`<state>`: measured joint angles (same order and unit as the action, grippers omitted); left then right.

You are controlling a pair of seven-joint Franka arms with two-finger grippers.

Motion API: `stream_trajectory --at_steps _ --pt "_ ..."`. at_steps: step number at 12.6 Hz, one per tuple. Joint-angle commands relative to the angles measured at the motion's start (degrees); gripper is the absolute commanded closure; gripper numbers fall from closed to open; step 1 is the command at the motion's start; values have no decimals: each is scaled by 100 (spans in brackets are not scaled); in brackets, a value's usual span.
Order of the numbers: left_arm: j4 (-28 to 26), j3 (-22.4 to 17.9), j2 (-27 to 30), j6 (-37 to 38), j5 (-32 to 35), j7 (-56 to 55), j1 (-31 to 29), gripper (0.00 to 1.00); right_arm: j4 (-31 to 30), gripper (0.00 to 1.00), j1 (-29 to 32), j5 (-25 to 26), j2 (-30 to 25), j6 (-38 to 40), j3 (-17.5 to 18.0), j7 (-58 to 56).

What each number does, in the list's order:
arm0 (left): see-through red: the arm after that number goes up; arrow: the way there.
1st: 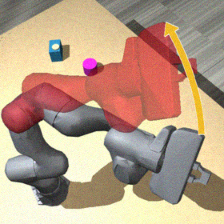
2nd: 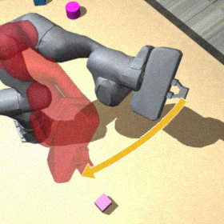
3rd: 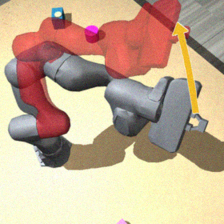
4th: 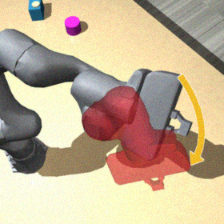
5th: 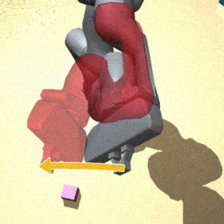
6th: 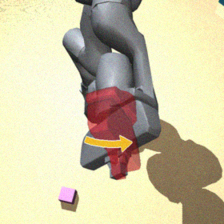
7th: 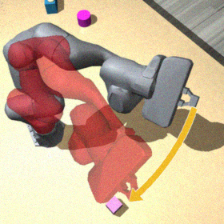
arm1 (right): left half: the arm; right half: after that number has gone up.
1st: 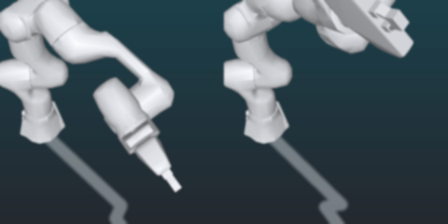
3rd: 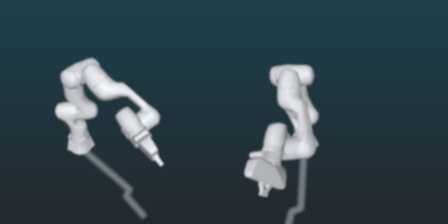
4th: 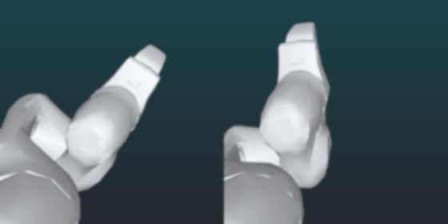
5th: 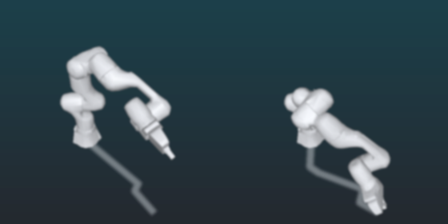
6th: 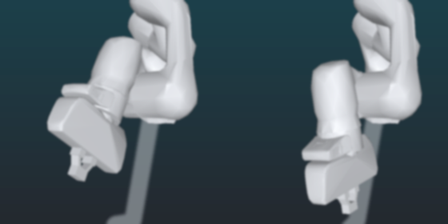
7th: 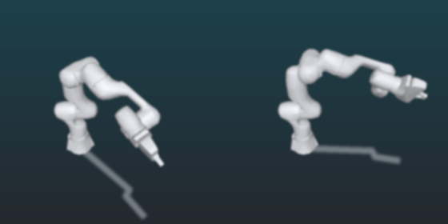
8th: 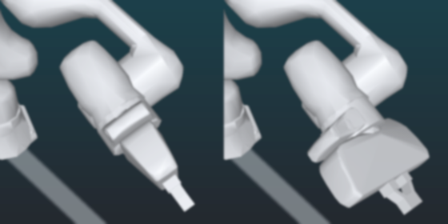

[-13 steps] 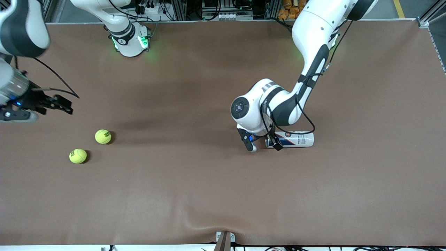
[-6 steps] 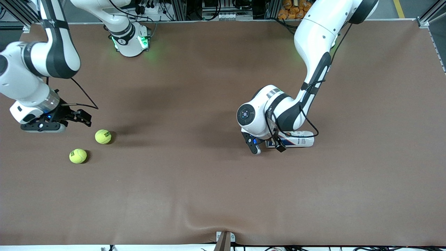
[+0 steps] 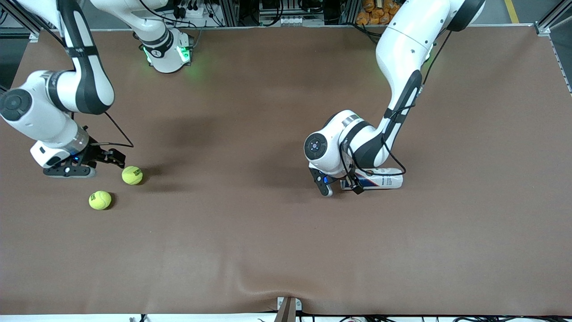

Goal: Insert tennis ball vertically with right arm
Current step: 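Tilt the can upright with the left gripper while the right gripper lowers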

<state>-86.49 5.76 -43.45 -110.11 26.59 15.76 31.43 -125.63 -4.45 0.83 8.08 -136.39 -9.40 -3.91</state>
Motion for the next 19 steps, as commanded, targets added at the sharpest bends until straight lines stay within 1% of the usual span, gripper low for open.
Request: stream_trajectory --at_steps 1,5,11,16,19 --pt "-105 -22 20 -159 -75 15 3 0 -84 0 67 -4 360 -449 -18 -66" --pt "-219 -31 -14 -362 -31 24 -6 0 -75 0 58 -4 799 -906 -36 -75" --pt "-281 -31 -23 -450 -22 15 -14 0 -84 0 58 -4 1151 -1100 -36 -66" --pt "-290 -31 -50 -511 39 59 55 0 -93 0 58 -31 1319 -1118 -36 -49" --pt "-281 -22 -67 -529 206 50 100 0 -102 0 58 -39 1354 -1188 -36 -40"
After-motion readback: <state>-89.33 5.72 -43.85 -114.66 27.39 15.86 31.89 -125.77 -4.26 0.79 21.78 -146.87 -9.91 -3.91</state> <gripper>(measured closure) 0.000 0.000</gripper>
